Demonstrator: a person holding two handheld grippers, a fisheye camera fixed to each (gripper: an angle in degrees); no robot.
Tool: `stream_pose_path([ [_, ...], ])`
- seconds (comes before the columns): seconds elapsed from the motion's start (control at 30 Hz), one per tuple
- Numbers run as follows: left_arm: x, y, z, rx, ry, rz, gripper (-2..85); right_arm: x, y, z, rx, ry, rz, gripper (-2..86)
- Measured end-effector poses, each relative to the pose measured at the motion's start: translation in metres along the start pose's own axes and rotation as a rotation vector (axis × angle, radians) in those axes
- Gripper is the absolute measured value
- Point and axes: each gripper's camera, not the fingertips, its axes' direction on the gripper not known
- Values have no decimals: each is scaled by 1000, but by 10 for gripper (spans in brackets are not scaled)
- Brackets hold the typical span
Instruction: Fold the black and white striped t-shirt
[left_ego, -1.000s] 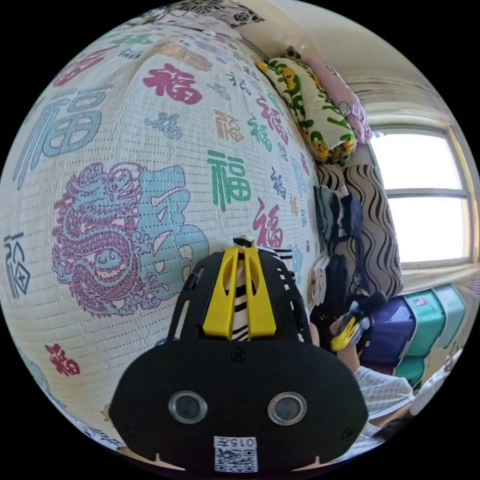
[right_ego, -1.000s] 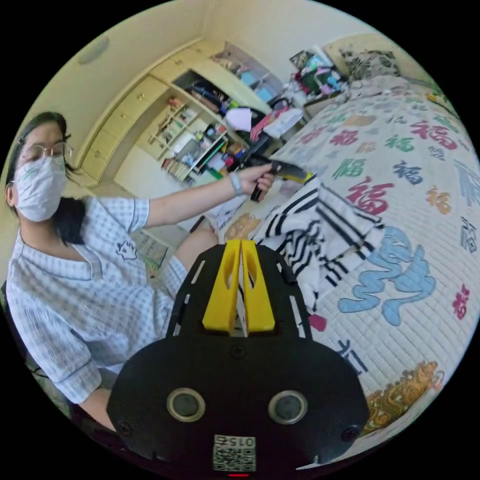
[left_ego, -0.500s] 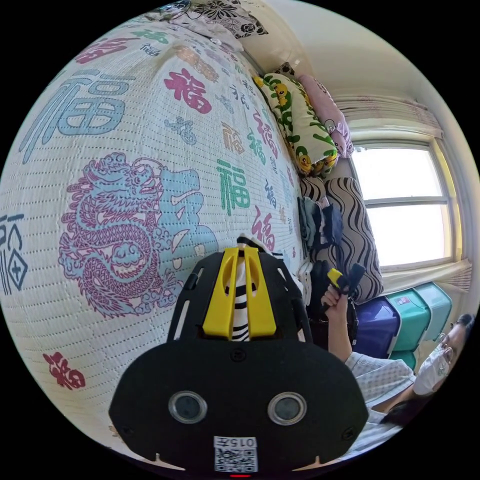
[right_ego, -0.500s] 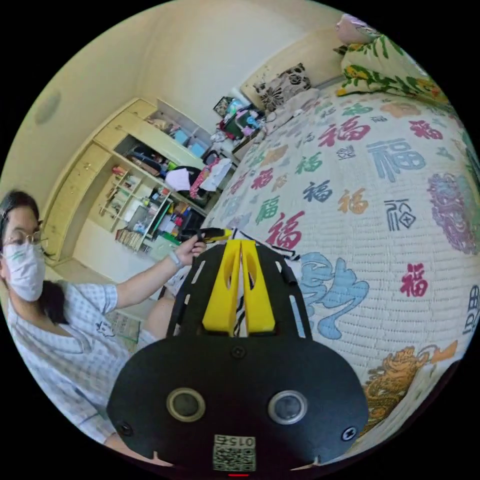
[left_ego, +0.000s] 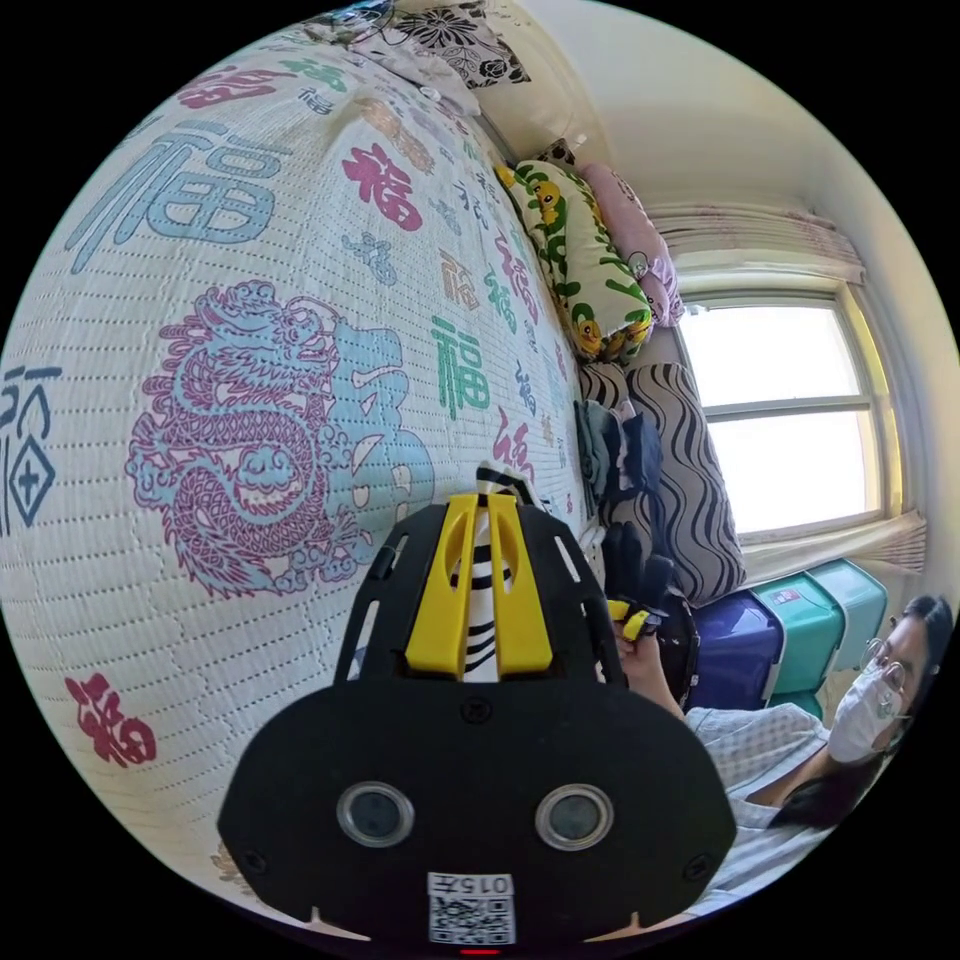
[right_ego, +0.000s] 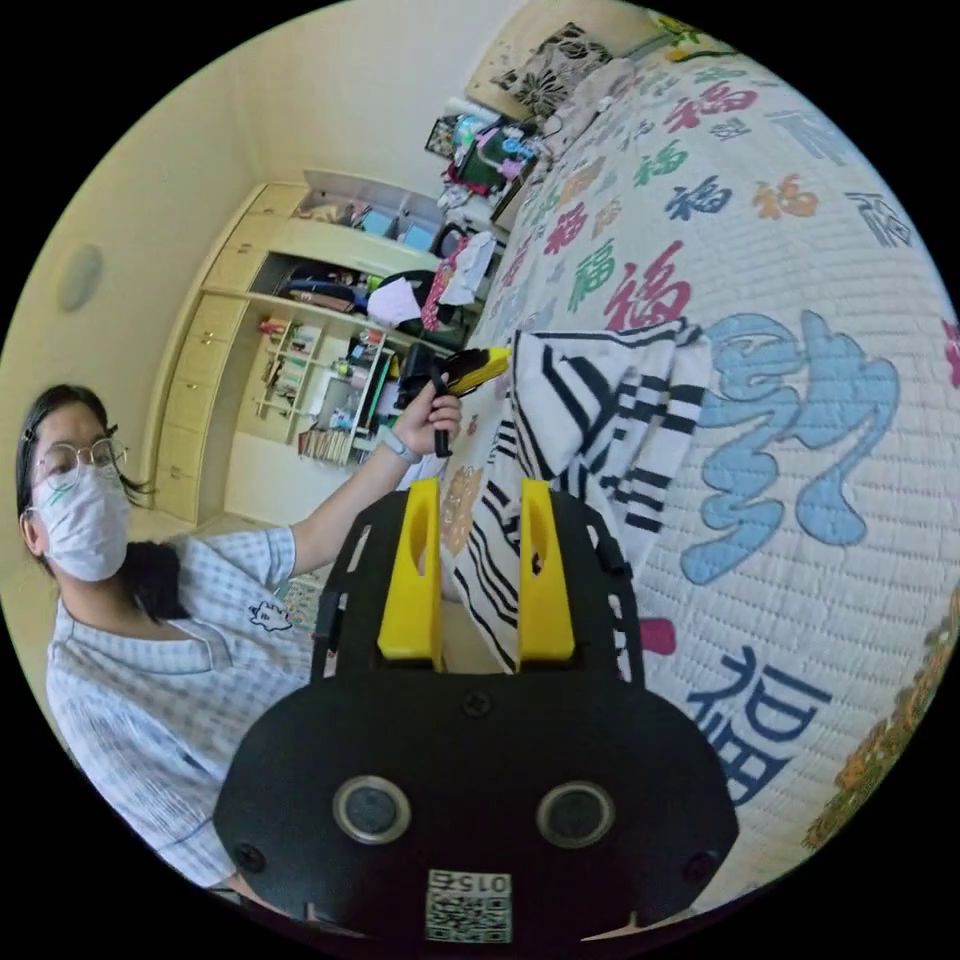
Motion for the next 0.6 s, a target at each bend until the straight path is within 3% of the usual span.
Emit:
stream_pose_path([
  [0.13,-4,-1,1,6,-4,2,-2,27,-2,3,24,-49,116,103],
  [0.3,-7,-5,1,-9,-41,-2,-5,31,-41,5,66,-99,60,16],
  [0.43,-8,-10,3,-27,-77,17,-7,30,-81,-27,140,138,39,10],
  [0.6,-8,-12,2,-36,-115,77,4,49,-109,-21,-37,313,63,26],
])
